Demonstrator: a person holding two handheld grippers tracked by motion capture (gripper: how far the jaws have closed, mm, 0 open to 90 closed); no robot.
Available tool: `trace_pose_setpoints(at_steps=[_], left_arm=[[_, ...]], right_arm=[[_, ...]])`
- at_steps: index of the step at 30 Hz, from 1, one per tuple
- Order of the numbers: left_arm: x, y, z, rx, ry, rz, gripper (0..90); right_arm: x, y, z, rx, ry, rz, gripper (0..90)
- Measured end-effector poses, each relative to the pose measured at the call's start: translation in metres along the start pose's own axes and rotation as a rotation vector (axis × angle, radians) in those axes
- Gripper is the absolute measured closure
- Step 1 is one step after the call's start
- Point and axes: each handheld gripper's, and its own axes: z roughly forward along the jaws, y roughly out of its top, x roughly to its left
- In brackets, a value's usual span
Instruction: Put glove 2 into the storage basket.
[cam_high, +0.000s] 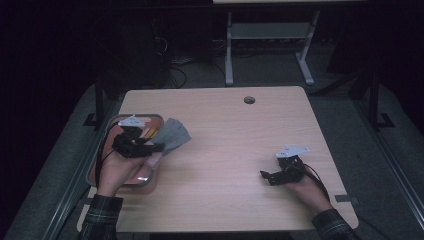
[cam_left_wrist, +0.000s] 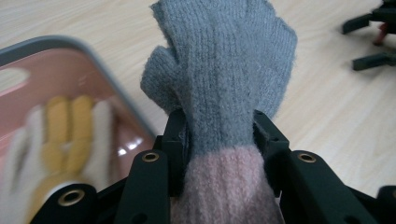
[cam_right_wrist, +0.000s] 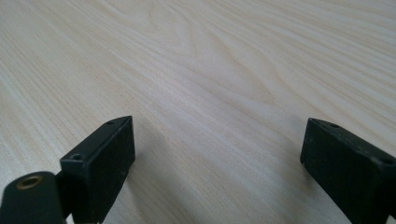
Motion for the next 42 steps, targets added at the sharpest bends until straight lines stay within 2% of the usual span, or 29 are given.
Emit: trace_pose_setpoints(at_steps=[5, 13, 18, 22, 29, 32, 36, 38, 39, 42], left_arm=[[0.017, -0.008, -0.008, -0.004, 0.056, -0.042, 62.9], [0.04, -0.021, -0.012, 0.027, 0.143, -0.097, 62.6], [0.057, -0.03, -0.016, 0.04, 0.181, -0.132, 62.3], [0.069, -0.036, -0.013, 0.062, 0.192, -0.154, 61.7], [0.081, -0.045, 0.003, 0.11, 0.172, -0.181, 58.1], [0.083, -0.047, 0.007, 0.125, 0.167, -0.19, 50.9], [0.085, -0.048, 0.005, 0.115, 0.206, -0.188, 30.4], [0.086, -0.048, 0.003, 0.108, 0.22, -0.183, 23.4], [0.086, -0.047, 0.002, 0.107, 0.216, -0.18, 20.5], [0.084, -0.046, -0.003, 0.089, 0.206, -0.151, 19.1]], right_arm=[[0.0, 0.0, 0.0, 0.001, 0.001, 0.002, 9.8], [0.0, 0.0, 0.0, -0.001, 0.001, 0.0, 9.8], [0.0, 0.0, 0.0, 0.0, 0.001, 0.0, 9.8], [0.0, 0.0, 0.0, 0.0, 0.001, 0.001, 9.8], [0.001, 0.001, 0.001, 0.0, 0.001, 0.001, 9.8], [0.001, 0.001, 0.001, 0.0, 0.002, 0.001, 9.8], [0.001, 0.001, 0.001, 0.0, 0.002, 0.001, 9.8], [0.001, 0.001, 0.001, -0.001, 0.002, 0.001, 9.8], [0.001, 0.001, 0.001, 0.0, 0.002, 0.001, 9.8], [0.001, 0.001, 0.001, 0.0, 0.002, 0.001, 9.8]])
